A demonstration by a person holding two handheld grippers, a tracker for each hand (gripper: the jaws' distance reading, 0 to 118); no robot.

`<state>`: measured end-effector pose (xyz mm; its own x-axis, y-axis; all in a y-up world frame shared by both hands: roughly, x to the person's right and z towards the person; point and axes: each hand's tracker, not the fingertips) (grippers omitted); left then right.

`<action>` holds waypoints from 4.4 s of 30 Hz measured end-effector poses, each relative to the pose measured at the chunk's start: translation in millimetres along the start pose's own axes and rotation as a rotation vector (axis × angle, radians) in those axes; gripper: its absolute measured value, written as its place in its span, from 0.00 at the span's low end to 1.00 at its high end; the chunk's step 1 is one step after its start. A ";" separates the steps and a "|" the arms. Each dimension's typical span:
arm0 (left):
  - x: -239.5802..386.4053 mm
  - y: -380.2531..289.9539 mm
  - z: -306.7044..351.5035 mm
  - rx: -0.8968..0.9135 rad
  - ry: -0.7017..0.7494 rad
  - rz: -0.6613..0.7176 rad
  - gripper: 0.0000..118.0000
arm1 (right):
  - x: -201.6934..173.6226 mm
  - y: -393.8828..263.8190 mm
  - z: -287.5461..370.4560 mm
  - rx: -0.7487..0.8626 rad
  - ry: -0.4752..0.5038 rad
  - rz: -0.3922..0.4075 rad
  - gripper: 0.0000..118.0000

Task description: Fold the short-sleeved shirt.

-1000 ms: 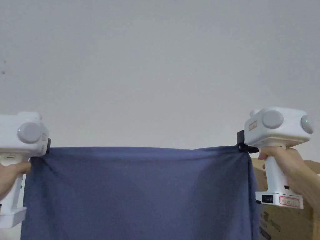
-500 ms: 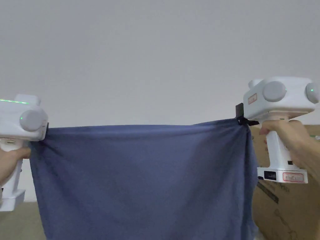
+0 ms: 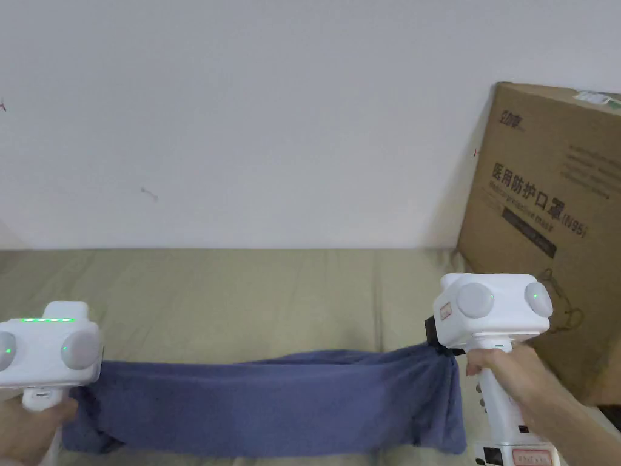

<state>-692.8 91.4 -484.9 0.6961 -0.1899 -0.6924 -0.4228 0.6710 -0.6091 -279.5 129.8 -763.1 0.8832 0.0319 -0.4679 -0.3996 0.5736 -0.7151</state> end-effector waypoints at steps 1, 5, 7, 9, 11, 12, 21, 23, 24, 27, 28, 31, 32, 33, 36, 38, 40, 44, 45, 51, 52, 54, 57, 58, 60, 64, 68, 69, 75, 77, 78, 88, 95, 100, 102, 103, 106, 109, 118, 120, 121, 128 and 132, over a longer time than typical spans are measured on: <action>1.7 -9.6 -4.9 -0.025 -0.001 0.002 0.02 | 0.3 -9.1 -10.1 -0.024 0.005 0.001 0.02; -3.6 -39.0 -7.9 -0.060 -0.017 0.020 0.02 | 3.4 -46.2 -25.1 -0.069 0.001 0.014 0.02; -10.0 -51.0 1.7 -0.063 -0.029 0.026 0.02 | 8.9 -67.2 -9.5 -0.070 0.014 0.004 0.02; -16.7 -65.7 17.0 -0.057 -0.048 0.030 0.02 | 17.1 -87.3 3.4 -0.058 0.038 -0.005 0.02; -21.4 -84.9 37.6 -0.047 -0.048 0.015 0.02 | 23.5 -115.3 20.5 -0.066 0.052 -0.017 0.02; -23.9 -94.4 48.5 -0.048 -0.052 -0.007 0.02 | 26.3 -130.1 29.5 -0.071 0.056 -0.020 0.02; -67.0 -212.1 159.2 -0.030 -0.064 -0.046 0.02 | 40.9 -299.2 122.1 -0.104 0.099 -0.054 0.02; -80.7 -235.9 185.1 -0.034 -0.108 0.004 0.02 | 42.5 -337.3 143.2 -0.107 0.093 -0.054 0.02; -86.3 -249.2 196.8 -0.029 -0.115 0.012 0.02 | 44.9 -355.1 154.8 -0.113 0.094 -0.061 0.02; -96.5 -285.1 226.3 -0.041 -0.095 -0.046 0.02 | 47.9 -403.1 184.2 -0.138 0.111 -0.087 0.02; -99.5 -296.7 236.2 -0.031 -0.094 -0.056 0.02 | 49.0 -416.8 192.5 -0.136 0.113 -0.087 0.02; -110.7 -334.7 260.6 -0.034 -0.110 -0.055 0.02 | 52.4 -453.6 212.5 -0.144 0.106 -0.092 0.02; -113.7 -346.9 266.6 -0.042 -0.113 -0.057 0.02 | 54.8 -462.6 216.4 -0.147 0.102 -0.098 0.02; -117.1 -358.5 270.1 -0.055 -0.114 -0.054 0.02 | 56.8 -470.4 219.7 -0.157 0.098 -0.103 0.02; -123.2 -386.1 277.2 -0.084 -0.125 -0.024 0.02 | 58.6 -486.9 226.5 -0.157 0.080 -0.094 0.02; -124.7 -399.4 279.4 -0.102 -0.127 -0.030 0.02 | 58.9 -491.3 230.1 -0.153 0.072 -0.077 0.02; -126.2 -406.2 285.5 -0.090 -0.132 -0.039 0.02 | 60.0 -489.8 231.6 -0.150 0.076 -0.091 0.02; -126.9 -404.6 284.6 -0.069 -0.134 -0.041 0.02 | 63.4 -487.3 229.7 -0.141 0.078 -0.111 0.02; -125.8 -404.0 284.6 -0.066 -0.134 -0.041 0.03 | 64.5 -489.0 229.8 -0.131 0.085 -0.115 0.02; -133.3 -400.7 293.3 -0.070 -0.129 -0.036 0.90 | 59.6 -493.0 234.6 -0.121 0.053 -0.095 0.46; -136.4 -401.2 299.4 -0.056 -0.144 -0.023 0.89 | 59.7 -493.2 237.4 -0.116 0.053 -0.089 0.59; -139.3 -401.4 309.9 -0.045 -0.153 -0.014 0.89 | 58.7 -492.0 246.0 -0.097 0.064 -0.077 0.59; -144.9 -402.6 324.2 -0.031 -0.182 0.008 0.81 | 53.6 -487.9 256.7 -0.057 0.078 -0.057 0.52; -146.9 -404.0 329.8 -0.019 -0.218 0.024 0.60 | 50.6 -486.7 260.9 -0.045 0.078 -0.050 0.33; -149.0 -409.4 336.7 -0.032 -0.254 0.035 0.12 | 40.8 -485.6 268.4 -0.028 0.058 -0.029 0.05; -147.9 -431.5 336.0 -0.052 -0.236 0.045 0.00 | 30.0 -497.7 271.3 -0.033 0.163 -0.056 0.00; -150.4 -440.9 333.1 -0.076 -0.238 0.074 0.00 | 20.2 -499.2 270.1 -0.016 0.109 -0.001 0.00; -151.1 -440.4 331.9 -0.072 -0.229 0.075 0.00 | 21.1 -497.4 269.1 -0.014 0.107 -0.006 0.00; -156.3 -426.5 311.1 -0.068 -0.220 0.095 0.86 | 29.4 -491.5 255.0 -0.046 0.132 -0.071 0.00; -153.2 -421.5 300.7 -0.062 -0.208 0.099 0.91 | 29.4 -492.9 250.9 -0.058 0.136 -0.081 0.00; -151.9 -418.0 291.9 -0.074 -0.205 0.088 0.91 | 29.2 -493.7 249.1 -0.065 0.136 -0.084 0.00; -140.0 -416.4 267.8 -0.141 -0.288 0.126 0.02 | 37.0 -498.8 242.7 -0.104 0.142 -0.122 0.00; -144.2 -409.4 281.0 -0.126 -0.301 0.131 0.02 | 48.3 -492.5 246.9 -0.073 0.127 -0.095 0.31; -140.3 -405.2 283.8 -0.125 -0.284 0.106 0.02 | 63.0 -484.6 237.5 -0.067 0.108 -0.119 0.61; -140.8 -404.1 283.3 -0.129 -0.284 0.099 0.02 | 64.1 -484.7 225.9 -0.106 0.117 -0.108 0.61; -140.1 -403.9 283.6 -0.131 -0.281 0.095 0.02 | 63.1 -486.1 221.6 -0.112 0.114 -0.097 0.54; -139.7 -404.6 284.4 -0.131 -0.273 0.078 0.02 | 59.5 -493.0 213.8 -0.130 0.115 -0.076 0.00; -139.9 -404.6 284.0 -0.138 -0.273 0.077 0.02 | 59.2 -492.4 214.6 -0.132 0.114 -0.093 0.00; -140.5 -373.1 297.0 -0.104 -0.245 0.015 0.02 | 72.7 -451.0 246.1 -0.039 0.148 -0.132 0.01; -140.6 -357.9 295.0 -0.086 -0.241 0.000 0.02 | 75.4 -430.0 248.0 -0.018 0.155 -0.147 0.01; -140.5 -348.7 292.0 -0.081 -0.235 -0.003 0.02 | 77.2 -419.6 245.2 -0.010 0.151 -0.152 0.01; -119.2 -286.5 238.4 -0.088 -0.203 -0.057 0.02 | 72.3 -345.8 197.5 -0.029 0.120 -0.149 0.01; -98.4 -276.4 198.4 -0.092 -0.159 -0.117 0.03 | 63.2 -326.4 158.5 -0.113 0.085 -0.155 0.01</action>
<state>-529.4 66.9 -171.7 0.8229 -0.1425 -0.5500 -0.3801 0.5815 -0.7193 -54.3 74.3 -476.9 0.9142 -0.1218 -0.3865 -0.2898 0.4702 -0.8336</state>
